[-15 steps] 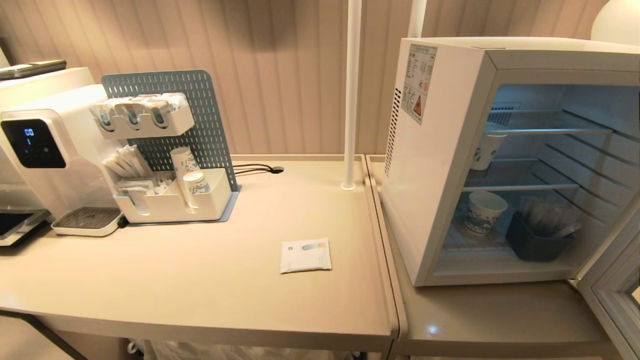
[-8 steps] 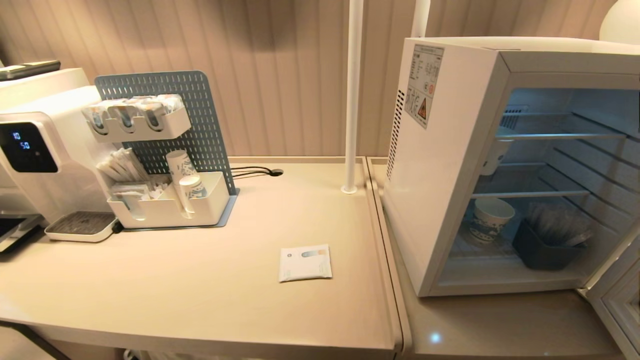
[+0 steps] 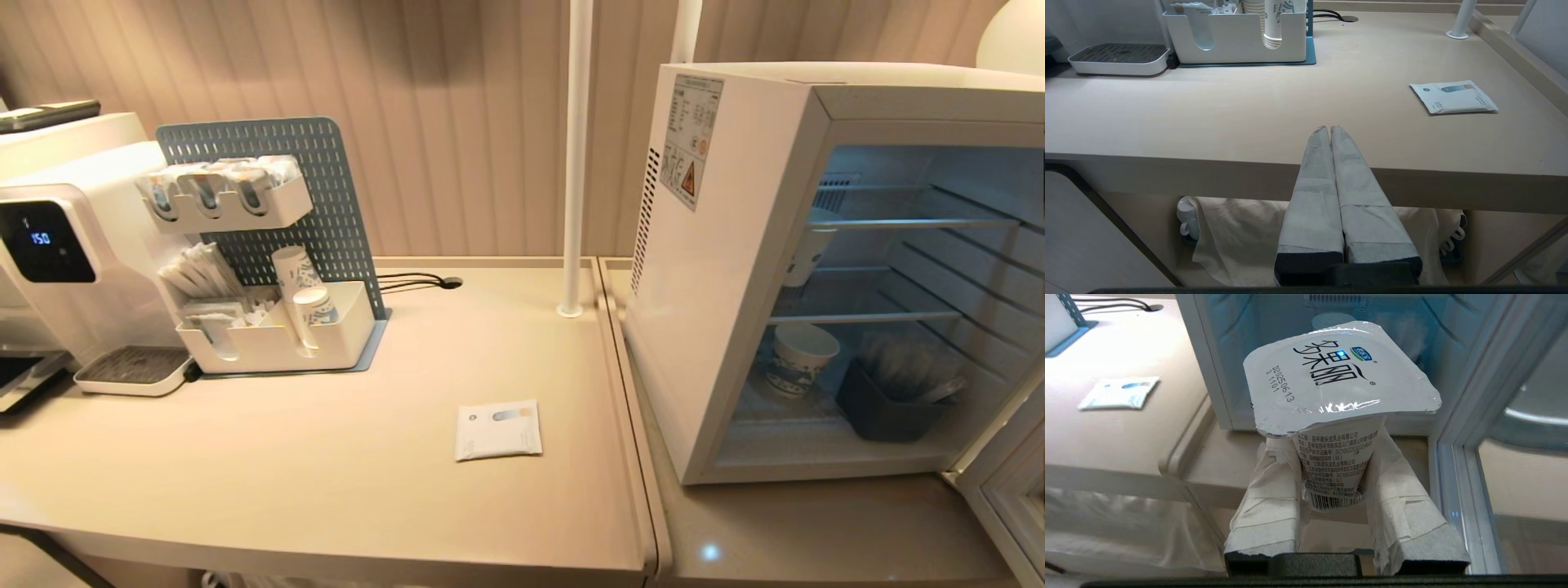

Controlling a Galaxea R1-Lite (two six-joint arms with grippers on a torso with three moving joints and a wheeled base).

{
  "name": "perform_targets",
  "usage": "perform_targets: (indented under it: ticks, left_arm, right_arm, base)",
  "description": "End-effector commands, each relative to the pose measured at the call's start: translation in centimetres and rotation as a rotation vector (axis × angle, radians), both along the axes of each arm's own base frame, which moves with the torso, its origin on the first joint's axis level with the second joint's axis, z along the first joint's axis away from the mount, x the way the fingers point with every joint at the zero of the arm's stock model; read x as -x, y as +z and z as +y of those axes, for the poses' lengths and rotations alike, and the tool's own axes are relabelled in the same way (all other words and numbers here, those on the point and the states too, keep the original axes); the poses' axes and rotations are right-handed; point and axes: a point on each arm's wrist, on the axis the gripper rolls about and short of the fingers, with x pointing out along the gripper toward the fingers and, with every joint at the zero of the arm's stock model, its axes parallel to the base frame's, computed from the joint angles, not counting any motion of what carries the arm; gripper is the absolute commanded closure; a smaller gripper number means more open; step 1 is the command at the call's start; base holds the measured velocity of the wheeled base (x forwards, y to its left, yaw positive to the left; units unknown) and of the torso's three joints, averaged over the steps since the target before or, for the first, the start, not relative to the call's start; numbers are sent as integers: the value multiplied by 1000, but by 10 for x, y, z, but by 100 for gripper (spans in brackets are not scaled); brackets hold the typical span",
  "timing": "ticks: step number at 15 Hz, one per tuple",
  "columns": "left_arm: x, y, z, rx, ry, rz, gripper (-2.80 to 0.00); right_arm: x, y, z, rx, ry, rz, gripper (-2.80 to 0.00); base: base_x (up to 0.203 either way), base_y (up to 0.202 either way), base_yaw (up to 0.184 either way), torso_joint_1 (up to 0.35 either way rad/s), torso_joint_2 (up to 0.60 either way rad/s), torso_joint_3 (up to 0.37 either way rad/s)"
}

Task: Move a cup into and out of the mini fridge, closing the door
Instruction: Put the yoghurt in the freezer

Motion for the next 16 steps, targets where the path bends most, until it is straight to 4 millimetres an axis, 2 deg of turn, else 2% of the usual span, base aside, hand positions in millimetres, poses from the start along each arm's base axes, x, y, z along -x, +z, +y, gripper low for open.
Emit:
perform_targets:
  ticks: [1, 4, 7, 9, 11, 13, 16]
  left_arm:
    - [0, 0, 0, 1, 0, 2, 0]
    - [0, 0, 0, 1, 0, 1, 0]
    - [0, 0, 0, 1, 0, 3, 0]
    - [0, 0, 0, 2, 0, 2, 0]
    - [0, 0, 0, 2, 1, 2, 0]
    - [0, 0, 0, 2, 0, 3, 0]
    - [0, 0, 0, 2, 1, 3, 0]
  right_arm:
    - [-49, 20, 0, -7, 2, 158, 0]
    - [-123, 30, -1, -18, -14, 171, 0]
    - [-188, 24, -2, -29, -68, 151, 0]
    - [-225, 17, -3, -33, -113, 121, 0]
    - [-256, 14, -5, -33, -179, 75, 0]
    - [-279, 14, -7, -36, -228, 24, 0]
    - [-299, 9, -16, -36, -287, 21, 0]
  base:
    - [0, 0, 0, 0, 0, 0]
    - [0, 0, 0, 0, 0, 0]
    - [0, 0, 0, 0, 0, 0]
    - [0, 0, 0, 0, 0, 0]
    - [0, 0, 0, 0, 0, 0]
    - [0, 0, 0, 0, 0, 0]
    - [0, 0, 0, 0, 0, 0]
